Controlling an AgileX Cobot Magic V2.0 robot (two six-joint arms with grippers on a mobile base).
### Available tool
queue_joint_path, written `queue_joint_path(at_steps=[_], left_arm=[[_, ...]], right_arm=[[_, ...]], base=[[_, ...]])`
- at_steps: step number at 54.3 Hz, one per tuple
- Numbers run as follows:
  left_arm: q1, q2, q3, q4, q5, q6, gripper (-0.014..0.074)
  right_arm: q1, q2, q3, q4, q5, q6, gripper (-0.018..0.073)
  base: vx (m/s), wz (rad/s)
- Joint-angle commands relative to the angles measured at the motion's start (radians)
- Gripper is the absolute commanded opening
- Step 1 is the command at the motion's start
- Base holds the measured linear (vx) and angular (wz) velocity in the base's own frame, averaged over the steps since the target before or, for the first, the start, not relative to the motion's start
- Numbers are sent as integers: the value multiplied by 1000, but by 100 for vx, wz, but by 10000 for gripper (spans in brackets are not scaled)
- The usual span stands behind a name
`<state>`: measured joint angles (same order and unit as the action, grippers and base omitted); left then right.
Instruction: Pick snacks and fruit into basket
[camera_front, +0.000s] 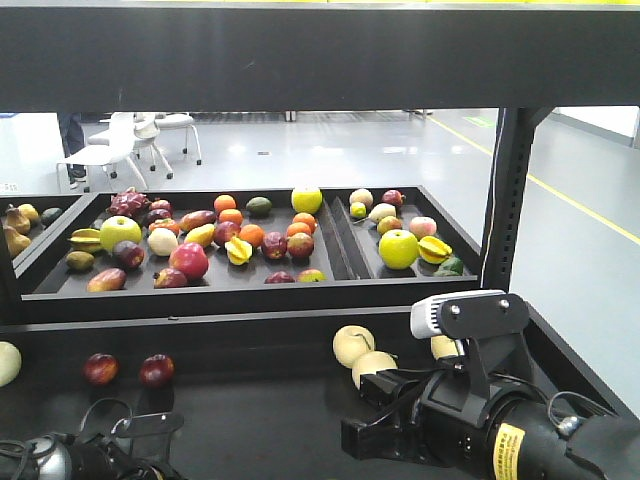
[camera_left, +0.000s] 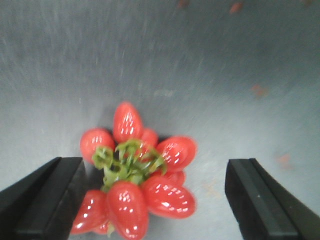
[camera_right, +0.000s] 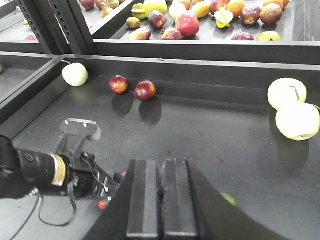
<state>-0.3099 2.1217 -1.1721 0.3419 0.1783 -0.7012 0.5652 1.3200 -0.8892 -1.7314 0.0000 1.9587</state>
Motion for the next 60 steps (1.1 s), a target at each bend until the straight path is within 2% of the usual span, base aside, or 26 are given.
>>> queue_joint_path(at_steps=[1, 18, 27, 31, 36, 46, 60], left_arm=[[-1, -45, -30, 0, -51, -6, 680], [-1, -11, -30, -1, -52, -6, 658], [-1, 6, -30, -2, -40, -6, 608], [-1, 6, -30, -2, -37, -6, 548], [-1, 6, -30, -2, -39, -6, 423], [-1, 4, -30, 1, -41, -6, -2], [-1, -34, -30, 9, -47, -5, -8]], right_arm=[[-3, -30, -30, -67, 19, -5, -13], [-3, -30, -30, -67, 19, -5, -13], [-3, -30, -30, -67, 19, -5, -13], [-3, -30, -30, -67, 19, -5, -13], [-3, -30, -30, -67, 19, -5, -13], [-3, -30, -30, -67, 19, -5, -13], [-3, -30, -30, -67, 19, -5, -13]], base=[[0, 0], [0, 0], [0, 0], [0, 0], [0, 0], [0, 0], [0, 0]])
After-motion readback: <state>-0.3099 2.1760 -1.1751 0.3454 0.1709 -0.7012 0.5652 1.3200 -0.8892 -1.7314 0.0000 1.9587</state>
